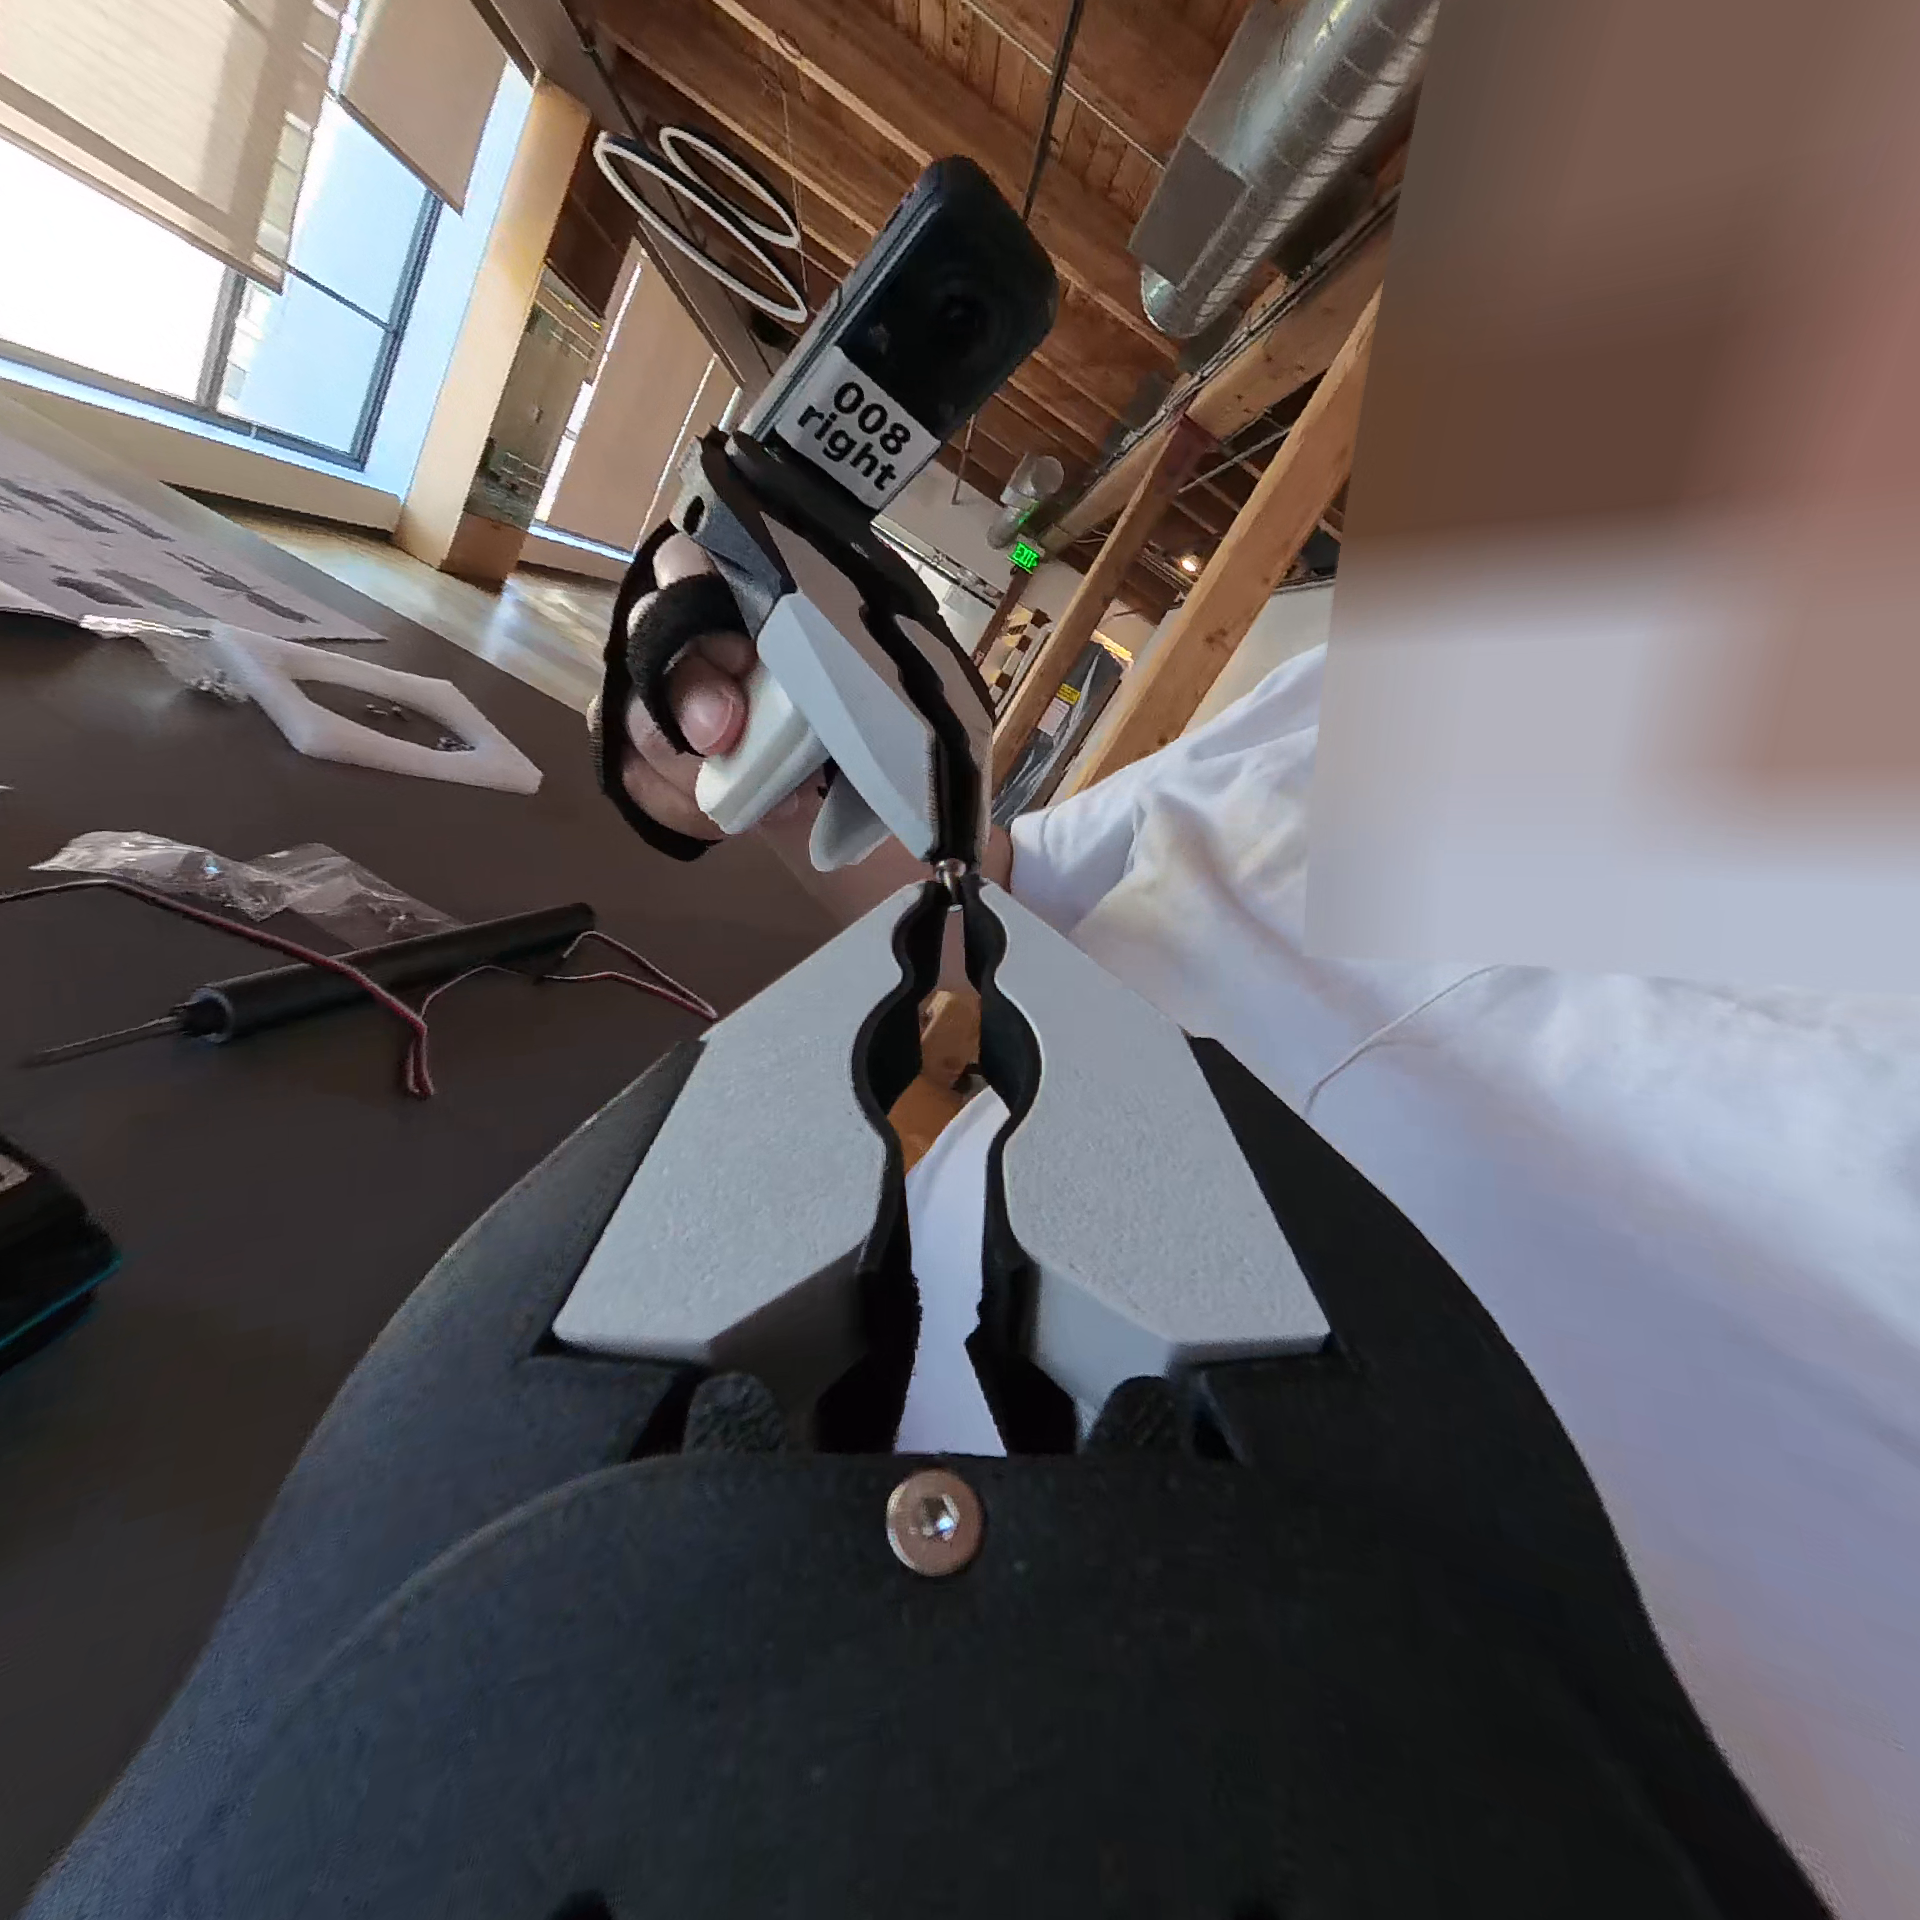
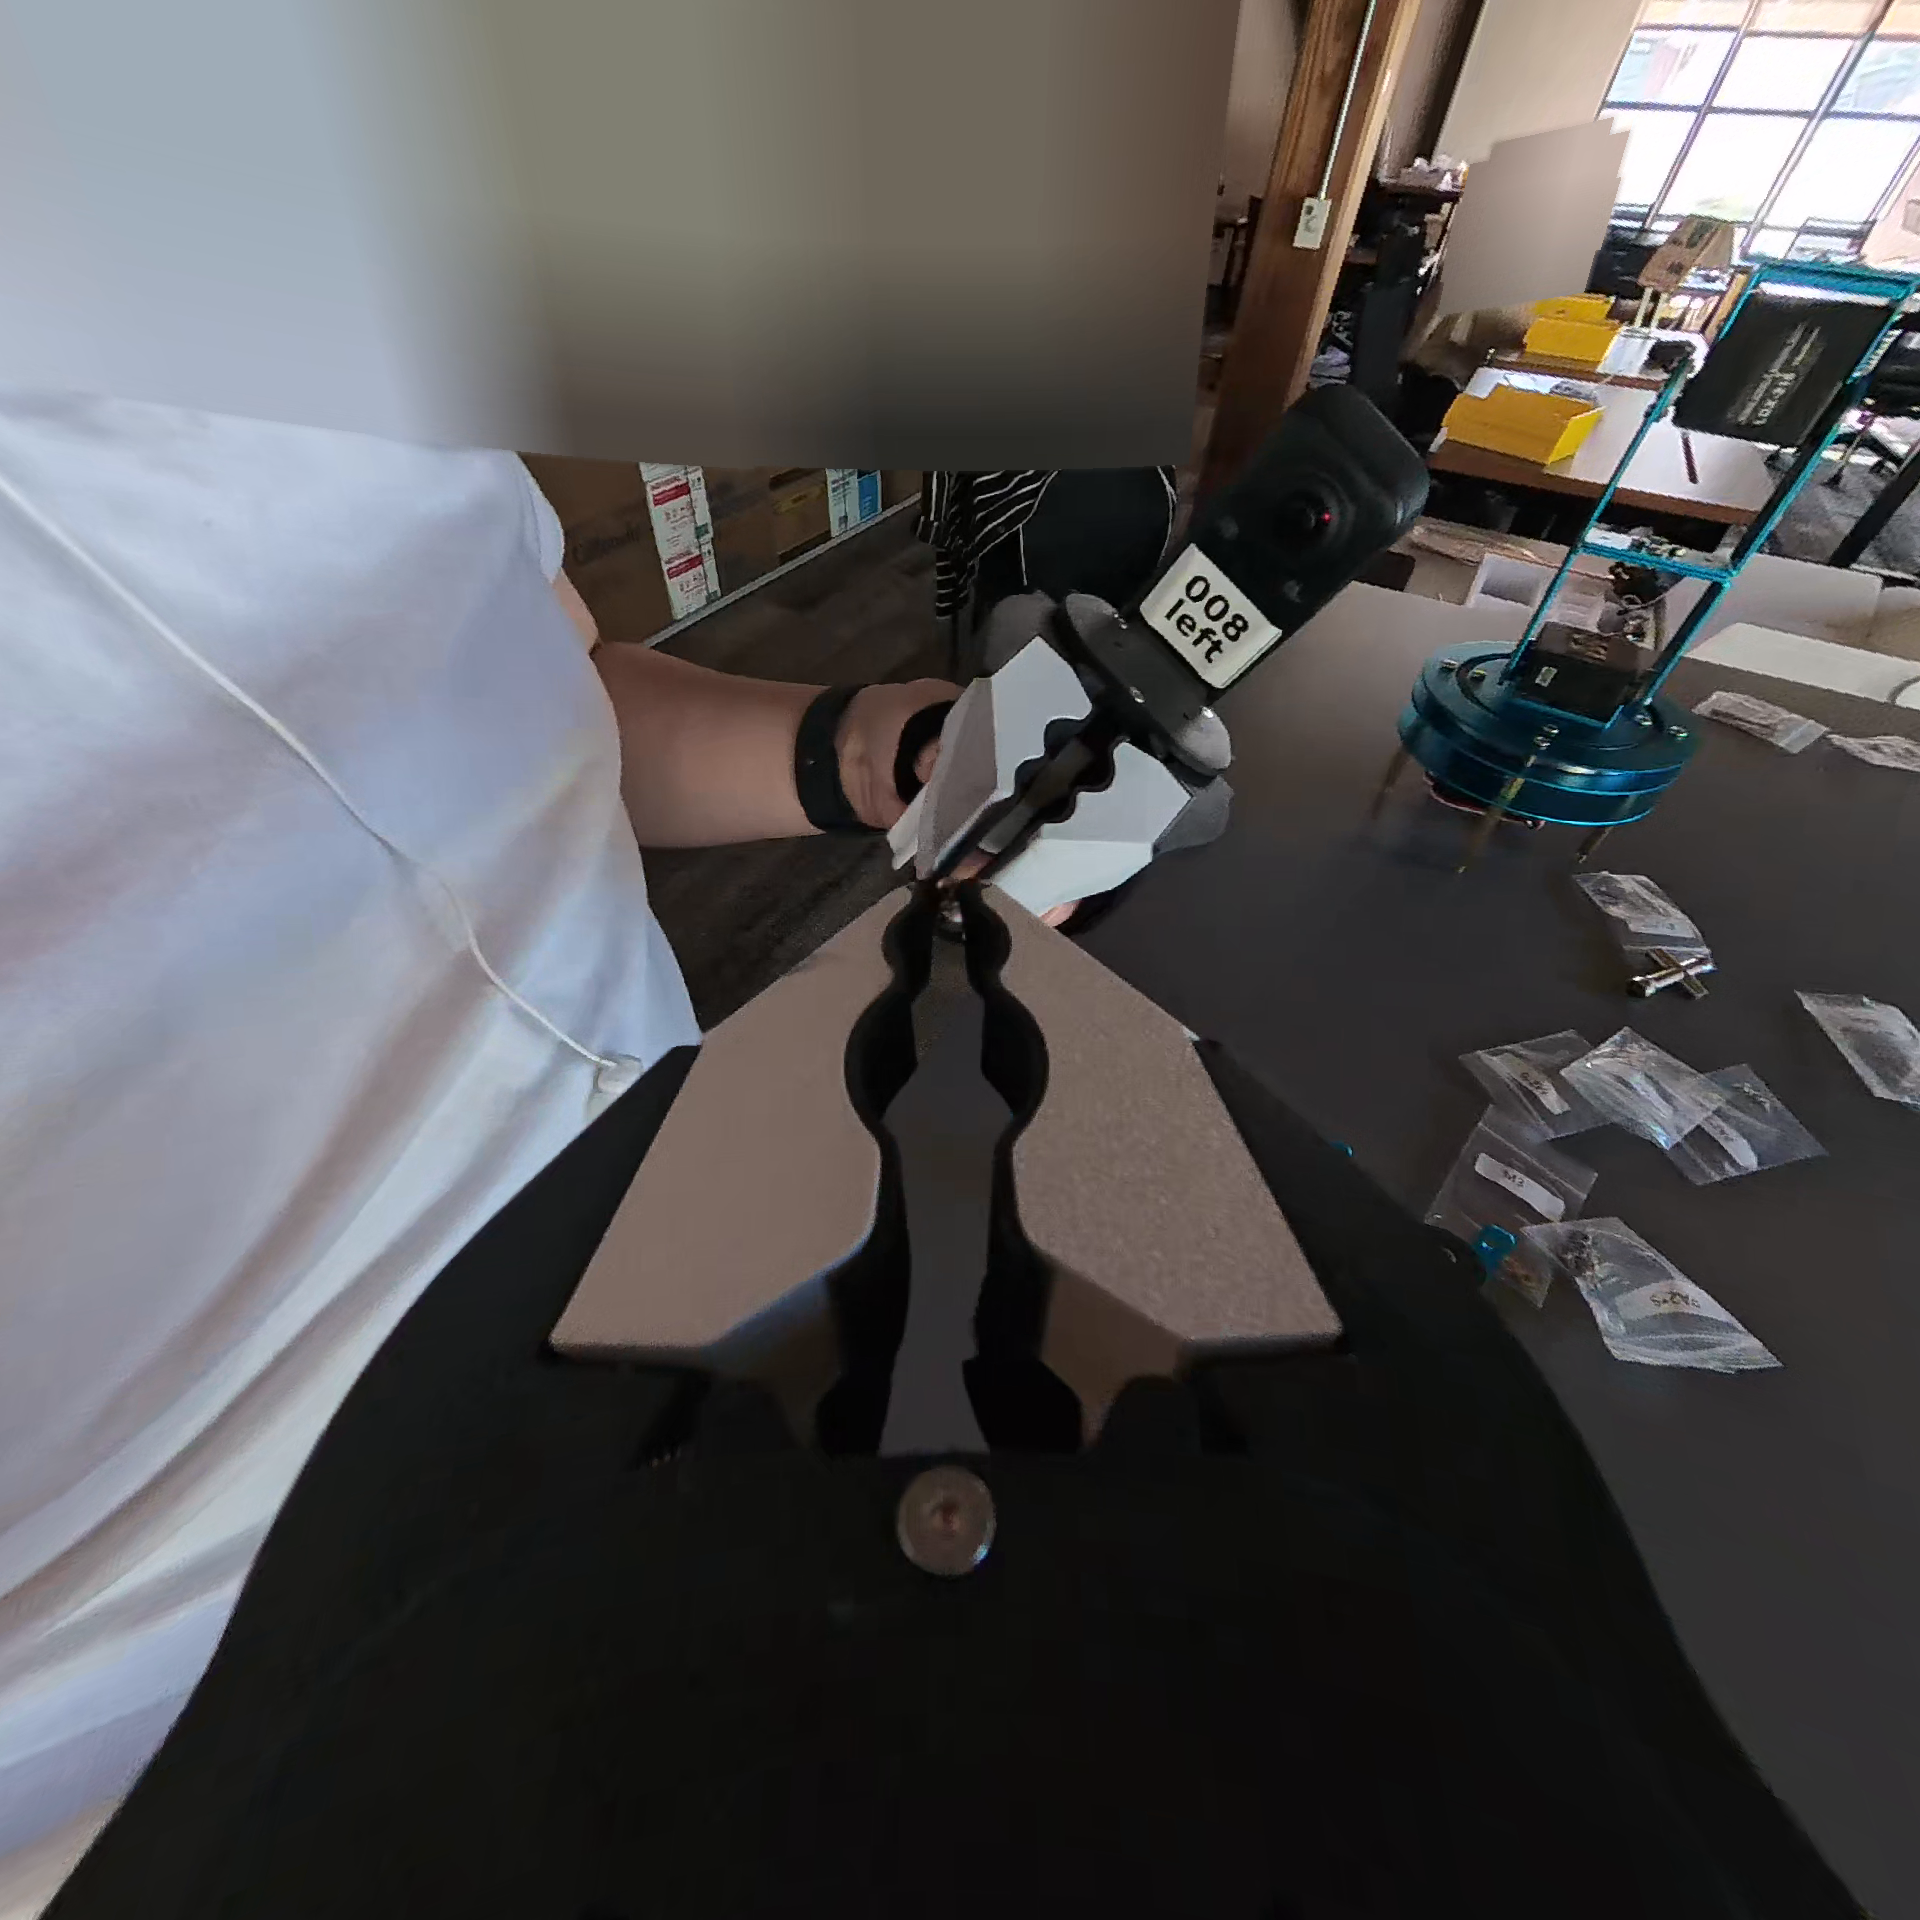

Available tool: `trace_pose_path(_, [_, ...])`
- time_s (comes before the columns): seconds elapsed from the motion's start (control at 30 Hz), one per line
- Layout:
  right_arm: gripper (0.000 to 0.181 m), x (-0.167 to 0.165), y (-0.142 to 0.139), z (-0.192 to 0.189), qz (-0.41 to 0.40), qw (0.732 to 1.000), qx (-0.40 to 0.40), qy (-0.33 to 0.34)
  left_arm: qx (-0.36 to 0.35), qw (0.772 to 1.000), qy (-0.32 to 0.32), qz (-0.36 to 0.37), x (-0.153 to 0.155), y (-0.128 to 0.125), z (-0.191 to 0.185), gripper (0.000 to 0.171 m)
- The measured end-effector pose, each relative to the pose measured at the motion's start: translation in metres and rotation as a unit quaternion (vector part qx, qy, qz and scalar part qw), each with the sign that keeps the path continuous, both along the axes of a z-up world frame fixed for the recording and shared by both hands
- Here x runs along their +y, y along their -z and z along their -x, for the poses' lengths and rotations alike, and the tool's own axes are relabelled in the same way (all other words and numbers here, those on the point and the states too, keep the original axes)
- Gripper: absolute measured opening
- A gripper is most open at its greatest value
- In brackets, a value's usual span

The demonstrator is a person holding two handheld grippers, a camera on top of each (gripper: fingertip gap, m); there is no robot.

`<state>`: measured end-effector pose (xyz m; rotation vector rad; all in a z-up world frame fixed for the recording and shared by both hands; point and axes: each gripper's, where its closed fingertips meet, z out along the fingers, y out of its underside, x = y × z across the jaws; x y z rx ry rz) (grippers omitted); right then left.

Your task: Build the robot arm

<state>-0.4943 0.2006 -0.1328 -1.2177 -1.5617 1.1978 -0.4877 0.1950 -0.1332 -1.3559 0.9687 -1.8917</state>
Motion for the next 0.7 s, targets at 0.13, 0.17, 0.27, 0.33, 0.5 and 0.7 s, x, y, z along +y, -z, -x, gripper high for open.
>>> trace_pose_path(0.13, [0.008, -0.0032, -0.0032, -0.0034, 0.004, 1.000, 0.014, -0.005, -0.003, 1.000, 0.007, 0.005, -0.0025, -0.0020, -0.0037, 0.003])
trace_pose_path(0.17, [0.009, -0.0027, -0.0030, -0.0043, 0.001, 1.000, 0.013, -0.004, -0.004, 1.000, 0.008, 0.006, -0.0028, -0.0021, -0.0043, 0.003])
trace_pose_path(0.27, [0.010, -0.0024, -0.0036, -0.0060, -0.003, 1.000, 0.016, -0.002, -0.009, 1.000, 0.010, 0.012, -0.0033, -0.0029, -0.0059, 0.003])
trace_pose_path(0.33, [0.010, -0.0032, -0.0008, -0.0061, -0.006, 1.000, 0.008, -0.004, -0.015, 1.000, 0.012, 0.013, -0.0043, -0.0044, -0.0069, 0.003])
trace_pose_path(0.5, [0.005, -0.0033, -0.0009, -0.0054, -0.016, 1.000, 0.012, -0.003, -0.023, 0.999, 0.015, 0.021, -0.0041, -0.0043, -0.0074, 0.003])
trace_pose_path(0.7, [0.004, -0.0005, 0.0018, -0.0048, -0.010, 1.000, 0.007, -0.004, -0.036, 0.999, 0.013, 0.035, -0.0009, -0.0021, -0.0070, 0.003])
